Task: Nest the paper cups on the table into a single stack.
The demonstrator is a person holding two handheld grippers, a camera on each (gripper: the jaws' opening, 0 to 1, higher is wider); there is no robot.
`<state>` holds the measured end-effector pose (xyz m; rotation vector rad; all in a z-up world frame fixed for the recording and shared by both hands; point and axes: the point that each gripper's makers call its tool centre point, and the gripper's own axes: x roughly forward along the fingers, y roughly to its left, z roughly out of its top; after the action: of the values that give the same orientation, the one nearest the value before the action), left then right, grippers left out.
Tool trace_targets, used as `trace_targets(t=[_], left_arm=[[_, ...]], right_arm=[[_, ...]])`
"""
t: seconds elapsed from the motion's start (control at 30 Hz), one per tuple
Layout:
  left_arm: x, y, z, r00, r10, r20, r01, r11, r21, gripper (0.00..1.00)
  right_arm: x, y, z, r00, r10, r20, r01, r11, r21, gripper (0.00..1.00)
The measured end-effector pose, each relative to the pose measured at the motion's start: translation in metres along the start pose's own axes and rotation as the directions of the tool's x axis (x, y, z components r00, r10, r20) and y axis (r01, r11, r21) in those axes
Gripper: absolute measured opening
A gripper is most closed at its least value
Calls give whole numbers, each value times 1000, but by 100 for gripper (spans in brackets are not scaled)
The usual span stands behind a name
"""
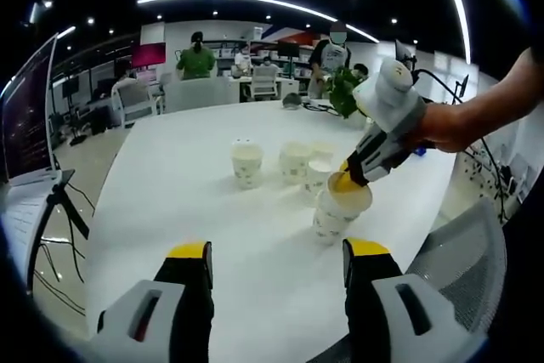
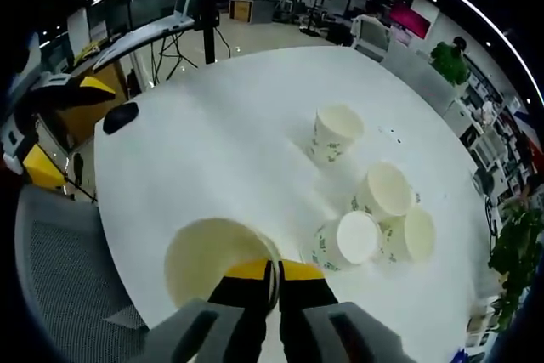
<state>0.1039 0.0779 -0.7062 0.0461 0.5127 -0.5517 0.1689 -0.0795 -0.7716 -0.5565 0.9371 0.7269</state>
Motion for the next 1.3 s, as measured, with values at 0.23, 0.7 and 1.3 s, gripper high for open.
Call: trace_targets(t=[0.23,0.7,1.3], left_arm=[[-1,-2,1,1000,0,0,0,1000,0,61],[-2,-4,2,1000,-1,-4,1,1000,0,61],[2,-5,-2,1000,-8,-12,8,1000,9,61]], right_arm=[[2,-1,1,1000,2,0,-2,1000,-1,0],[-2,-5,2,1000,-6,10,6,1000,-2,3],[-9,-17,5,999,-24,47,23,1000,10,7]])
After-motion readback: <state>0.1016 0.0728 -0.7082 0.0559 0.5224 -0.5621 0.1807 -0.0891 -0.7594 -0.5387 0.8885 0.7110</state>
